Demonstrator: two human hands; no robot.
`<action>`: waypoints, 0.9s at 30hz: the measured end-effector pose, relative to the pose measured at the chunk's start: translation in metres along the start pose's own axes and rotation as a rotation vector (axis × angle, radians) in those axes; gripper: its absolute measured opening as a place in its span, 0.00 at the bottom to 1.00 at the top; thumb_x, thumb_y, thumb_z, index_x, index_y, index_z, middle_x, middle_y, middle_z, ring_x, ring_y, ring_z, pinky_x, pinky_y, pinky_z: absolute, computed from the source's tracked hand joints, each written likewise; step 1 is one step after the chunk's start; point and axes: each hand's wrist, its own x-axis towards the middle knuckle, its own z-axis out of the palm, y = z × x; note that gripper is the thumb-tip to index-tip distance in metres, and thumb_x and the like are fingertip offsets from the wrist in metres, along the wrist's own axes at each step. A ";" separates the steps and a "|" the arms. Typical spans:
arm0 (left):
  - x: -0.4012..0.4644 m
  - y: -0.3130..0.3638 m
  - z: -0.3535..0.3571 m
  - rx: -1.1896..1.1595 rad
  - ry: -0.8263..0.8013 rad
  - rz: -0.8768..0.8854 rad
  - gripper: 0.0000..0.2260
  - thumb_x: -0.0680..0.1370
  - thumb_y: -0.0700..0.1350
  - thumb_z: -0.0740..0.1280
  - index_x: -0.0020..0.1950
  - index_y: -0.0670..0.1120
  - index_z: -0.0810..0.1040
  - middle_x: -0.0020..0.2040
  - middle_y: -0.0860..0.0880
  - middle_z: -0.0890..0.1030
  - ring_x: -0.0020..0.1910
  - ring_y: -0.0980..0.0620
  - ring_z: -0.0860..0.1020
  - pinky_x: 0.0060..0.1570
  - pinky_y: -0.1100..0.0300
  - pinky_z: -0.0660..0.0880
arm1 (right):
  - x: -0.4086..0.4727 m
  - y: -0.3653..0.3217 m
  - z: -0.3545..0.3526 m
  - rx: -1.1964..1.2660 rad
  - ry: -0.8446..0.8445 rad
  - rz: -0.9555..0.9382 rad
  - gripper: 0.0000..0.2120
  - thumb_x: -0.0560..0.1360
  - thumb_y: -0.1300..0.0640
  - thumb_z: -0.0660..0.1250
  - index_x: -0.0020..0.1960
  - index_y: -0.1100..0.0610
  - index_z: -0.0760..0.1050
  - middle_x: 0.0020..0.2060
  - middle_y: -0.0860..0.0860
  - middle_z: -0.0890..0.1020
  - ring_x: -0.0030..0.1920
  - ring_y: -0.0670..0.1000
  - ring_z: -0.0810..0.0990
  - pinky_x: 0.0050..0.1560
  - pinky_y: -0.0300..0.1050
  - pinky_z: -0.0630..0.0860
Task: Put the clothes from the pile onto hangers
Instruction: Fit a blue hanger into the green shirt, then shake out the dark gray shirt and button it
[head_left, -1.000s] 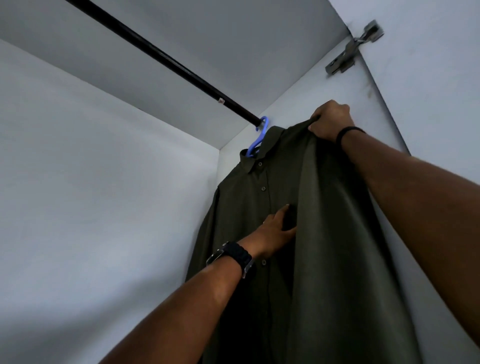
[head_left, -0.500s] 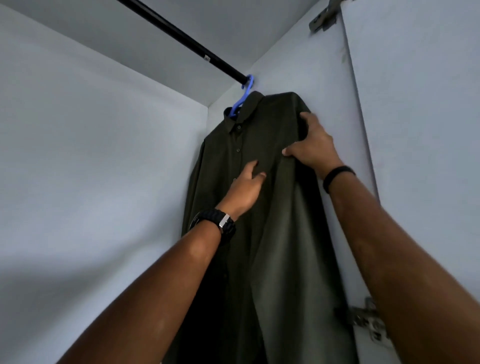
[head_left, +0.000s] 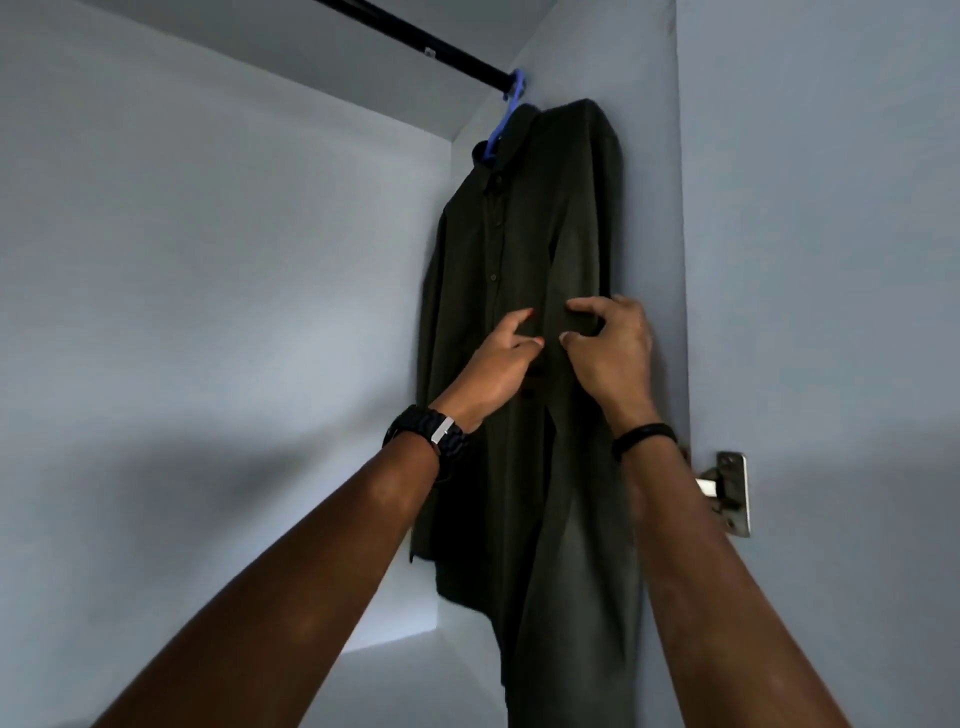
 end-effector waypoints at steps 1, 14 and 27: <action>-0.012 0.002 0.004 -0.003 0.015 -0.012 0.22 0.82 0.45 0.58 0.76 0.50 0.59 0.56 0.50 0.78 0.51 0.53 0.78 0.53 0.56 0.76 | -0.010 -0.001 -0.003 0.016 -0.006 0.001 0.18 0.75 0.66 0.66 0.64 0.58 0.75 0.71 0.56 0.65 0.72 0.52 0.62 0.64 0.29 0.55; -0.257 0.025 0.061 0.030 0.414 -0.263 0.18 0.83 0.42 0.57 0.73 0.50 0.63 0.62 0.46 0.77 0.57 0.46 0.79 0.53 0.55 0.78 | -0.208 -0.010 -0.068 0.455 -0.493 0.241 0.19 0.76 0.71 0.61 0.63 0.57 0.76 0.62 0.51 0.77 0.62 0.47 0.75 0.60 0.34 0.72; -0.632 0.119 0.073 0.114 1.146 -0.609 0.18 0.81 0.33 0.57 0.68 0.48 0.68 0.55 0.43 0.80 0.50 0.47 0.81 0.49 0.57 0.78 | -0.508 -0.143 -0.133 0.879 -1.359 0.430 0.15 0.75 0.69 0.64 0.51 0.50 0.79 0.48 0.45 0.83 0.52 0.45 0.82 0.57 0.44 0.77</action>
